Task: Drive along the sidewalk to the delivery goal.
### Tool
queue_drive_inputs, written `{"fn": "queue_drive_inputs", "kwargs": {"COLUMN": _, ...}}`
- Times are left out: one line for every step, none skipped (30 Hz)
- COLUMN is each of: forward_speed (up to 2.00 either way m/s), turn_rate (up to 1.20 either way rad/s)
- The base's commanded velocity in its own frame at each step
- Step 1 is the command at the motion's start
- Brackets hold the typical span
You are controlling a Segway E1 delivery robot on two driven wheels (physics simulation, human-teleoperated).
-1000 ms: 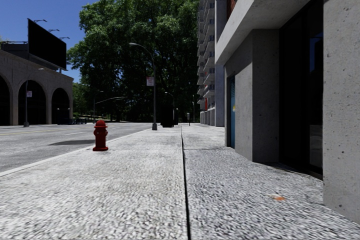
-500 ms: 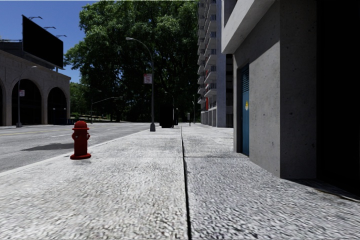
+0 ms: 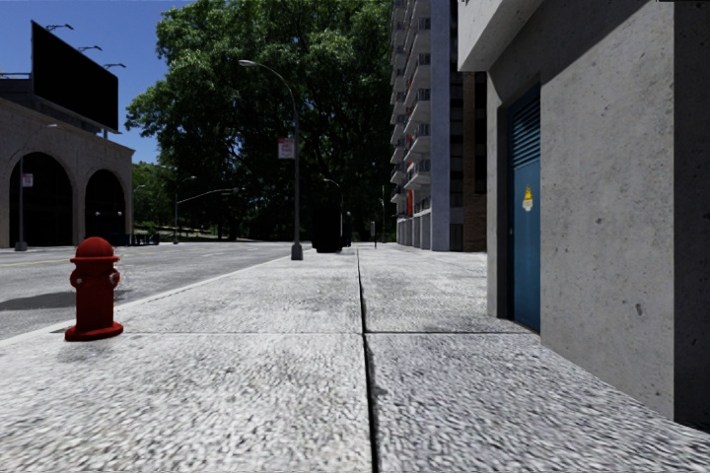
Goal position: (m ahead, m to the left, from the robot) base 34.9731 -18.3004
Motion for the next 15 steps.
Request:
{"fn": "queue_drive_inputs", "kwargs": {"forward_speed": 2.00, "turn_rate": 0.00}}
{"fn": "queue_drive_inputs", "kwargs": {"forward_speed": 2.00, "turn_rate": 0.00}}
{"fn": "queue_drive_inputs", "kwargs": {"forward_speed": 2.00, "turn_rate": 0.00}}
{"fn": "queue_drive_inputs", "kwargs": {"forward_speed": 2.00, "turn_rate": 0.00}}
{"fn": "queue_drive_inputs", "kwargs": {"forward_speed": 2.00, "turn_rate": 0.00}}
{"fn": "queue_drive_inputs", "kwargs": {"forward_speed": 2.00, "turn_rate": 0.00}}
{"fn": "queue_drive_inputs", "kwargs": {"forward_speed": 2.00, "turn_rate": 0.00}}
{"fn": "queue_drive_inputs", "kwargs": {"forward_speed": 2.00, "turn_rate": 0.00}}
{"fn": "queue_drive_inputs", "kwargs": {"forward_speed": 2.00, "turn_rate": 0.00}}
{"fn": "queue_drive_inputs", "kwargs": {"forward_speed": 2.00, "turn_rate": 0.00}}
{"fn": "queue_drive_inputs", "kwargs": {"forward_speed": 2.00, "turn_rate": 0.00}}
{"fn": "queue_drive_inputs", "kwargs": {"forward_speed": 2.00, "turn_rate": 0.00}}
{"fn": "queue_drive_inputs", "kwargs": {"forward_speed": 2.00, "turn_rate": 0.00}}
{"fn": "queue_drive_inputs", "kwargs": {"forward_speed": 2.00, "turn_rate": 0.00}}
{"fn": "queue_drive_inputs", "kwargs": {"forward_speed": 2.00, "turn_rate": 0.00}}
